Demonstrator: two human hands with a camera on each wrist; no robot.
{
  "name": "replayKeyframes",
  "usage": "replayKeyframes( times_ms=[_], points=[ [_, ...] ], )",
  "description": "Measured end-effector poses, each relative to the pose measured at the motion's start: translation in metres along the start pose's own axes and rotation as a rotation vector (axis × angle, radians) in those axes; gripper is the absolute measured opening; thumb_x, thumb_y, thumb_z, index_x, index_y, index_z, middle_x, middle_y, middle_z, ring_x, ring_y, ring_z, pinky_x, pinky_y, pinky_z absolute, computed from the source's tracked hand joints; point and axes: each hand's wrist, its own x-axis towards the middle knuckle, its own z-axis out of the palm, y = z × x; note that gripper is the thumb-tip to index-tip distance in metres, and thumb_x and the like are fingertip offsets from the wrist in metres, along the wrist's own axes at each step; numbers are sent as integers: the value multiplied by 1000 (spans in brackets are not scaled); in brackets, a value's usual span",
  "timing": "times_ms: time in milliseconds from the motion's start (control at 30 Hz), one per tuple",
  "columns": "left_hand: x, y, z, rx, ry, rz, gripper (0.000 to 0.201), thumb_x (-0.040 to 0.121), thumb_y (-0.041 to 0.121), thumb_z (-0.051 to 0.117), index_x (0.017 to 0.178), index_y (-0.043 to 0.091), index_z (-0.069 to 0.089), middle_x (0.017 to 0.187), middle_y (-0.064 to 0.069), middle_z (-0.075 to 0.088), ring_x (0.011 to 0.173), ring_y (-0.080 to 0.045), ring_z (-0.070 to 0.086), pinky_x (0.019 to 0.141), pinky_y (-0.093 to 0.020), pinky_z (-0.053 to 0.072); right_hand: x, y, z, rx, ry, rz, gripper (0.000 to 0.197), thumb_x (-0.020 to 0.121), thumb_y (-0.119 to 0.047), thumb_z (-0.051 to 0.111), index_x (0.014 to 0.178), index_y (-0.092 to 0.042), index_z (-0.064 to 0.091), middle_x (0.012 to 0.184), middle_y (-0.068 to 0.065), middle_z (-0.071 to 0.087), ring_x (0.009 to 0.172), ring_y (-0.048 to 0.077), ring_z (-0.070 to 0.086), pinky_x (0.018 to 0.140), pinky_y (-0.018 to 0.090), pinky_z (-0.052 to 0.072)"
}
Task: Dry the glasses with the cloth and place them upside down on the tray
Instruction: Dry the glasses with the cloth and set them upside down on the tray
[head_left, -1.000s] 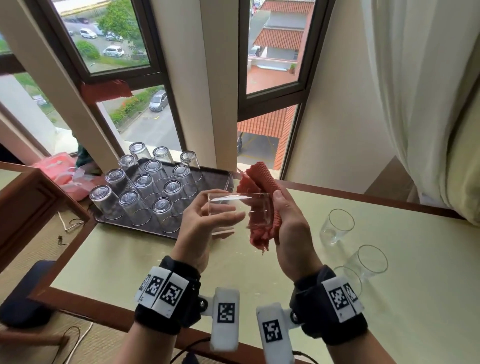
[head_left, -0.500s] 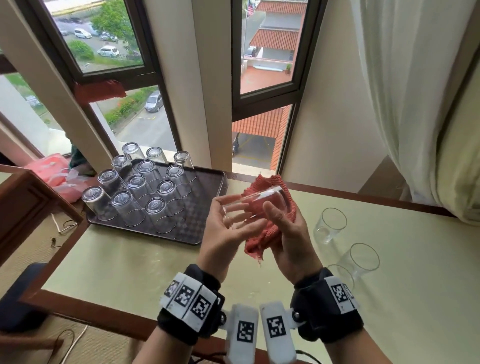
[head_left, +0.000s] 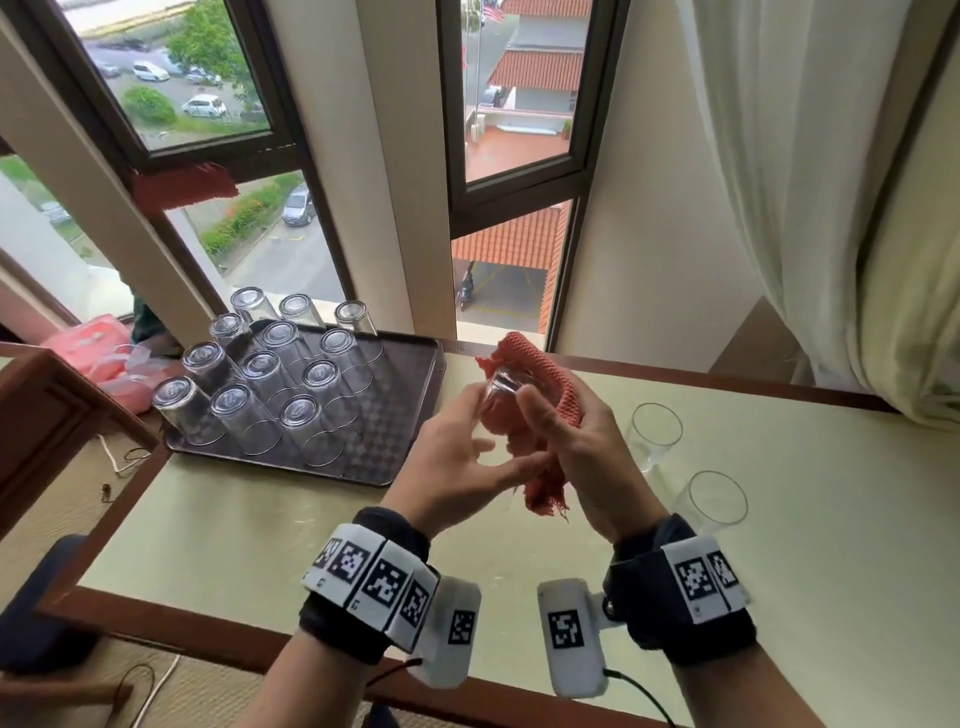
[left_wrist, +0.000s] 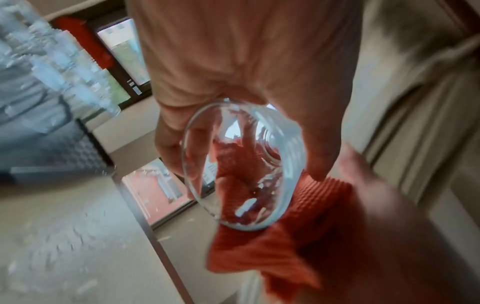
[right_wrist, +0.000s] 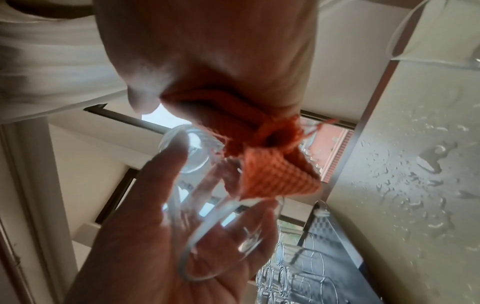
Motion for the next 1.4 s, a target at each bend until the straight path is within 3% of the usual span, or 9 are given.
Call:
replayKeyframes(
  times_ms=[133, 267, 400, 567, 733, 867, 967, 1133, 1400],
  points=[
    [-3, 2, -1, -368, -23, -88, 56, 82, 26, 81, 127, 14, 52, 117, -5, 70, 106, -19, 69, 88, -32, 56, -3, 6, 2, 176, -41, 92, 61, 92, -62, 39, 129, -18, 58, 118, 29, 64, 109, 60, 54, 94, 72, 45],
    [-2, 6, -2, -634, -15, -107, 47, 87, 23, 67, 128, 9, 51, 110, -8, 69, 102, -23, 67, 92, -45, 54, -4, 11, 10, 162, -53, 147, 61, 97, -55, 30, 138, -16, 53, 129, 14, 65, 121, 32, 62, 107, 59, 44],
    [-1, 1, 1, -803, 67, -77, 85, 78, 47, 79, 140, 2, 43, 126, -23, 61, 114, -34, 62, 102, -54, 49, -6, 15, 19, 105, -124, 125, 54, 93, -48, 53, 139, -20, 50, 128, 11, 65, 119, 29, 62, 105, 55, 48],
    [-6, 2, 0, -823, 79, -67, 92, 75, 59, 77, 143, 8, 42, 135, -22, 58, 123, -30, 60, 94, -37, 54, -5, 19, 19, 91, -143, 101, 85, 60, -58, 87, 132, -27, 55, 123, 2, 68, 116, 22, 65, 96, 39, 55],
    [-6, -14, -19, -764, 14, -50, 92, 73, 47, 85, 140, 2, 42, 128, -28, 58, 120, -44, 57, 108, -64, 39, -3, 16, 12, 107, -155, 52, 84, 57, -46, 91, 129, -19, 59, 114, 1, 72, 106, 19, 69, 83, 26, 56],
    [-10, -19, -48, -684, -38, -84, 108, 42, 35, 101, 136, 36, 49, 122, -13, 69, 112, -32, 68, 91, -37, 57, -4, 13, 1, 60, -252, 55, 79, 61, -28, 87, 133, -10, 58, 120, 9, 70, 112, 27, 67, 94, 39, 55],
    [-15, -25, -55, -582, -143, -50, 89, 46, 34, 101, 125, 22, 63, 113, -17, 72, 103, -35, 70, 89, -42, 57, -7, 18, -1, 9, -299, 90, 75, 64, -25, 84, 133, -9, 59, 122, 12, 69, 114, 30, 66, 98, 42, 54],
    [-19, -29, -48, -550, 23, -72, 76, 42, 46, 100, 105, 18, 68, 99, -15, 74, 89, -29, 71, 80, -45, 58, -9, 19, 3, 24, -162, 148, 77, 61, -47, 85, 128, -15, 64, 116, 11, 71, 100, 29, 70, 77, 30, 58],
    [-21, -22, -43, -609, 359, -73, 92, 34, 57, 97, 109, 18, 60, 105, -15, 75, 101, -37, 71, 83, -45, 60, -6, 9, 3, 475, 183, 213, 47, 102, -48, 37, 120, -14, 65, 106, 18, 73, 66, 25, 60, 57, 31, 47]
  ],
)
